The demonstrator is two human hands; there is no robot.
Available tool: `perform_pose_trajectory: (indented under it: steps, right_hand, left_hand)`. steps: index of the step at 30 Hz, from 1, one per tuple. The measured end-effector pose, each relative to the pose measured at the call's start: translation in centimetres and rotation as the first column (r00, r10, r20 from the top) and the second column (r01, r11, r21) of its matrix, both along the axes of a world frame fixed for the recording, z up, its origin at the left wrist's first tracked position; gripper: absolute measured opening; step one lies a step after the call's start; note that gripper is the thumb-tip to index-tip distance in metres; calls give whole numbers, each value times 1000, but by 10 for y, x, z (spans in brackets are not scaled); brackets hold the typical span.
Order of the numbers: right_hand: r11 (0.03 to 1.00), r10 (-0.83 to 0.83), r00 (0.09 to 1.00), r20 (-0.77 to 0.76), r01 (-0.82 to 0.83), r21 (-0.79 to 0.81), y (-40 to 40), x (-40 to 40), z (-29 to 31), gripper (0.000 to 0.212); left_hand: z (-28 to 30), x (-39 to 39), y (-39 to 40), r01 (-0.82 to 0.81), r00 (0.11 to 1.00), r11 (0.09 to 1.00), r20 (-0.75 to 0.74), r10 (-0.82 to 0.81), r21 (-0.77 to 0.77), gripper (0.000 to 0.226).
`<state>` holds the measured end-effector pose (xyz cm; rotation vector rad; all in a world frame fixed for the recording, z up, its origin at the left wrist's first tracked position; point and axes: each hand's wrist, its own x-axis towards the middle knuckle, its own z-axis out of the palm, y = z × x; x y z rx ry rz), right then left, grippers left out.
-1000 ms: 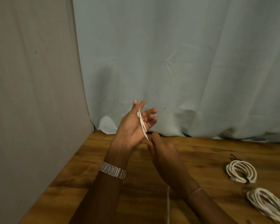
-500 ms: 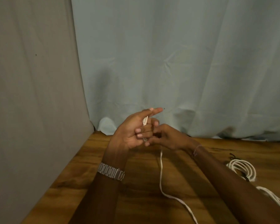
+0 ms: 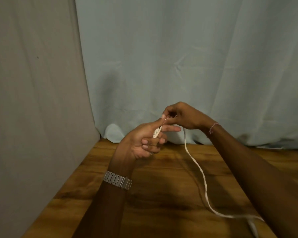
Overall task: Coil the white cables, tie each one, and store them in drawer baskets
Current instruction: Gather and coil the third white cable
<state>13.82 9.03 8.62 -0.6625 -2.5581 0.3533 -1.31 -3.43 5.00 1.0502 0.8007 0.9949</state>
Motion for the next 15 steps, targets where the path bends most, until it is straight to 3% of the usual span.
perform_pose_trajectory:
  steps: [3, 8, 12, 15]
  right_hand:
    - [992, -21, 999, 40, 16, 125, -10, 0, 16, 10]
    - [952, -138, 989, 61, 115, 283, -33, -2, 22, 12]
    - [943, -212, 976, -46, 217, 253, -60, -7, 15, 14]
    - [959, -240, 949, -202, 264, 101, -85, -7, 5, 12]
  left_hand:
    - [-4, 3, 6, -114, 993, 993, -32, 114, -9, 63]
    - [-11, -1, 15, -220, 973, 976, 73, 219, -4, 54]
    - [-12, 2, 14, -308, 942, 951, 146, 301, 26, 49]
    - [-17, -1, 21, -392, 895, 919, 246, 373, 34, 52]
